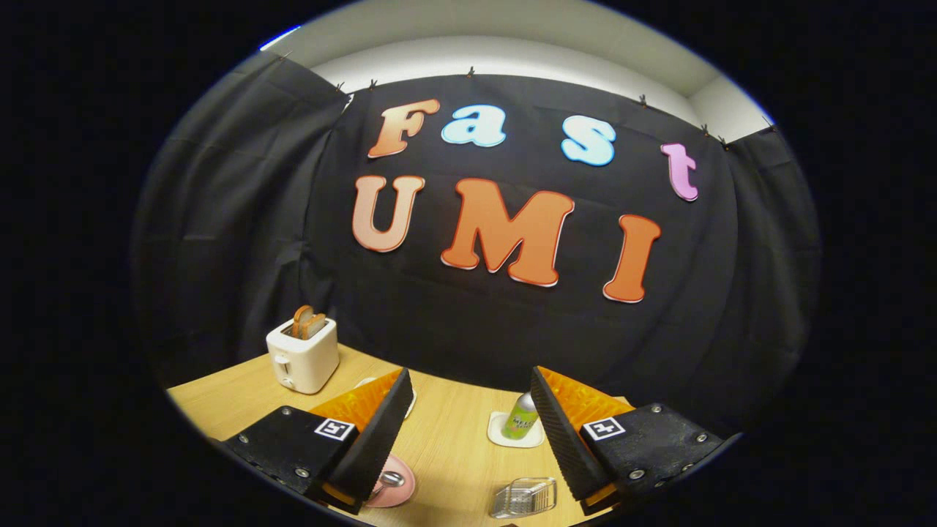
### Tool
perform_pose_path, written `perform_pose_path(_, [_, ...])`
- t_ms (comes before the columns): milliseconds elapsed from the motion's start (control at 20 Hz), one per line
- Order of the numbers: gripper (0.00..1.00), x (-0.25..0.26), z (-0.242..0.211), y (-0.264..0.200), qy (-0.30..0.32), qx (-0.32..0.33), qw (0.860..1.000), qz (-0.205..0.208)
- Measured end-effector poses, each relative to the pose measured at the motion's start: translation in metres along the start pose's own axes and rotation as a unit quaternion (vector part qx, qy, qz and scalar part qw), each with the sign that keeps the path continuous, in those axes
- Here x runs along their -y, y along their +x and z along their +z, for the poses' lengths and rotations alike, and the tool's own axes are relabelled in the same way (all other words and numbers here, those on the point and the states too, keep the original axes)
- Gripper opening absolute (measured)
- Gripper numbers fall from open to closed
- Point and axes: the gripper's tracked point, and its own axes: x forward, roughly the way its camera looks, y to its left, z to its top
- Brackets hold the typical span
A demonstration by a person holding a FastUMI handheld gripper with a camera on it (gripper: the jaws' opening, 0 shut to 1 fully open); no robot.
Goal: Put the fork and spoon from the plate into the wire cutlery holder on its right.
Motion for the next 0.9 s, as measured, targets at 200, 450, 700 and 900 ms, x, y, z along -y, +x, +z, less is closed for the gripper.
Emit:
perform_pose_path(200, [0.97, -0.042, -0.031, 0.007, -0.006, -0.041, 0.999, 0.029])
perform_pose_path(450, [0.98, -0.075, -0.090, 0.012, 0.006, -0.127, 0.991, 0.049])
perform_pose_path(700, [0.97, -0.102, -0.160, 0.009, 0.016, -0.249, 0.966, 0.065])
perform_pose_path(900, [0.94, -0.121, -0.223, -0.001, 0.037, -0.354, 0.932, 0.064])
